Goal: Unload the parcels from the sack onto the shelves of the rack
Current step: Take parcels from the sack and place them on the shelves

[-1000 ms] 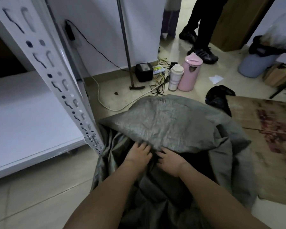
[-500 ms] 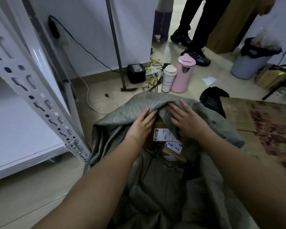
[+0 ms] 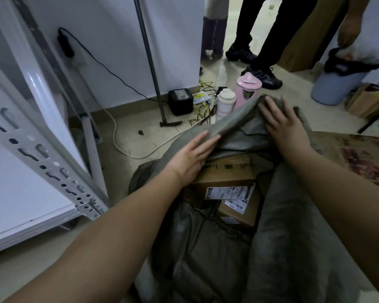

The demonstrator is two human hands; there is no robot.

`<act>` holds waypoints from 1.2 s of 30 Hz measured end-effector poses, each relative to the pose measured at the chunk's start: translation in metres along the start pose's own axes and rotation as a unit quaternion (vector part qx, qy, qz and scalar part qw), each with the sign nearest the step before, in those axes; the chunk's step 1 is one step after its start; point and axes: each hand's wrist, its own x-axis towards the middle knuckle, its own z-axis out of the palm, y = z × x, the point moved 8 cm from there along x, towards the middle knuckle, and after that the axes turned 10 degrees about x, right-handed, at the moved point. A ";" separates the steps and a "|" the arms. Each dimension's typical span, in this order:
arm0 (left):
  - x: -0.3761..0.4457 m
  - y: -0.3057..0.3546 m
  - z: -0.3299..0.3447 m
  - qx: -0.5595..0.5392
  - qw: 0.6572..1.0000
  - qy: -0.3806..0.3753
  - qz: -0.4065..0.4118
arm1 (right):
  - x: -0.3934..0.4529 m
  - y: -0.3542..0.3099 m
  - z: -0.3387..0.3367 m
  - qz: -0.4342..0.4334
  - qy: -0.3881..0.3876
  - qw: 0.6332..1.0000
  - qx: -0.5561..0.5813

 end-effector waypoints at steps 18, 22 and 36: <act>0.019 0.000 0.053 -0.008 0.994 -0.105 -0.008 | 0.019 -0.079 0.043 -0.079 -0.121 0.981 0.128; 0.010 0.015 0.061 -0.036 0.994 -0.098 0.022 | 0.019 -0.082 0.028 -0.087 -0.077 0.952 0.285; -0.020 0.023 0.025 -0.307 0.935 0.048 -0.168 | -0.024 -0.122 -0.012 -0.172 -0.120 0.877 0.433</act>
